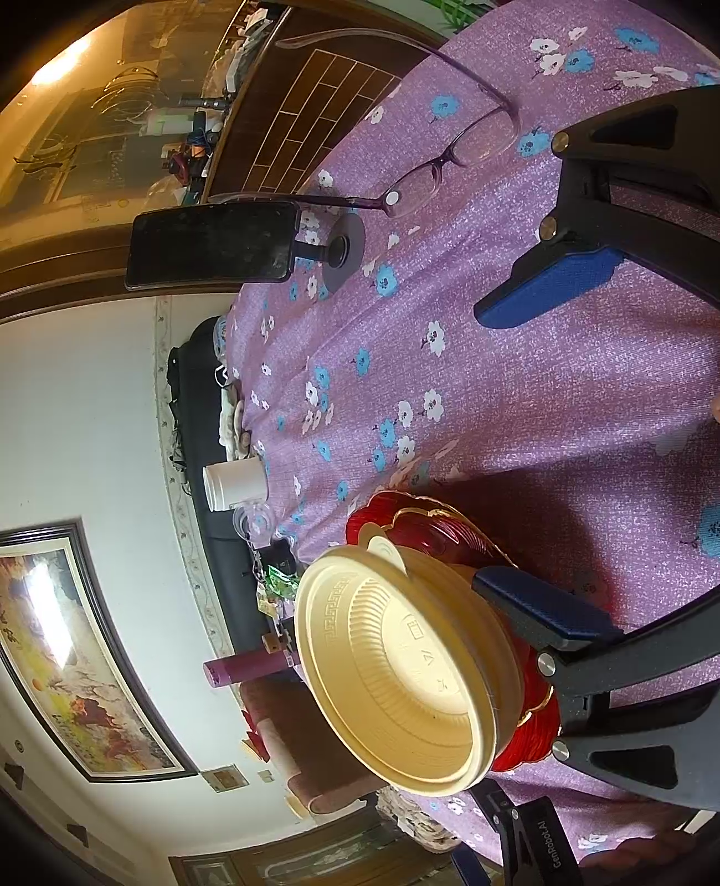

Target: Organize plates and bowls

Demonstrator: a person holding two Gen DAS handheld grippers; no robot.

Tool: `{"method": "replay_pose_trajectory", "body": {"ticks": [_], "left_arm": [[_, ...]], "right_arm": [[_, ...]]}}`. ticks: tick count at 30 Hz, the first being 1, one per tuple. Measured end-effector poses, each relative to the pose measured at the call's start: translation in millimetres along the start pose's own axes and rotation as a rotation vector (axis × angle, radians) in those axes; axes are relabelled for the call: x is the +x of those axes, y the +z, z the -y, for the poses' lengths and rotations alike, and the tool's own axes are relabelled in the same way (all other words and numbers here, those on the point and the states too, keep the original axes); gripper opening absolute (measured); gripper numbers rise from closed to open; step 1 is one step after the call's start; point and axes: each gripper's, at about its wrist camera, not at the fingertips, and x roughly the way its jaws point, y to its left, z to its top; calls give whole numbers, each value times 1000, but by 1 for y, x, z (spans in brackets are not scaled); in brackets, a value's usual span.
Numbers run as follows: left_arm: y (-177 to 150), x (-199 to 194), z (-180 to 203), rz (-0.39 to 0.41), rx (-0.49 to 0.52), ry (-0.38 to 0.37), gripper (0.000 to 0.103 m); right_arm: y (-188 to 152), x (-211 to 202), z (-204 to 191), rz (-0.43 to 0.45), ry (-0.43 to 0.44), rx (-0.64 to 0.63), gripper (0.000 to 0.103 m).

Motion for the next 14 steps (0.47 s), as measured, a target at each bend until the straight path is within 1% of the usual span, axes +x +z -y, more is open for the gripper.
{"method": "replay_pose_trajectory", "body": {"ticks": [6, 8, 10, 14], "left_arm": [[-1, 1, 0, -1, 2, -1, 103], [-1, 1, -2, -11, 0, -37, 103], [-2, -1, -5, -24, 0, -104, 103], [-5, -6, -7, -8, 11, -109, 103]], "right_arm": [[0, 0, 0, 1, -2, -1, 91], [0, -1, 0, 2, -4, -2, 91], [0, -1, 1, 2, -5, -1, 91], [-1, -1, 1, 0, -8, 1, 91]]}}
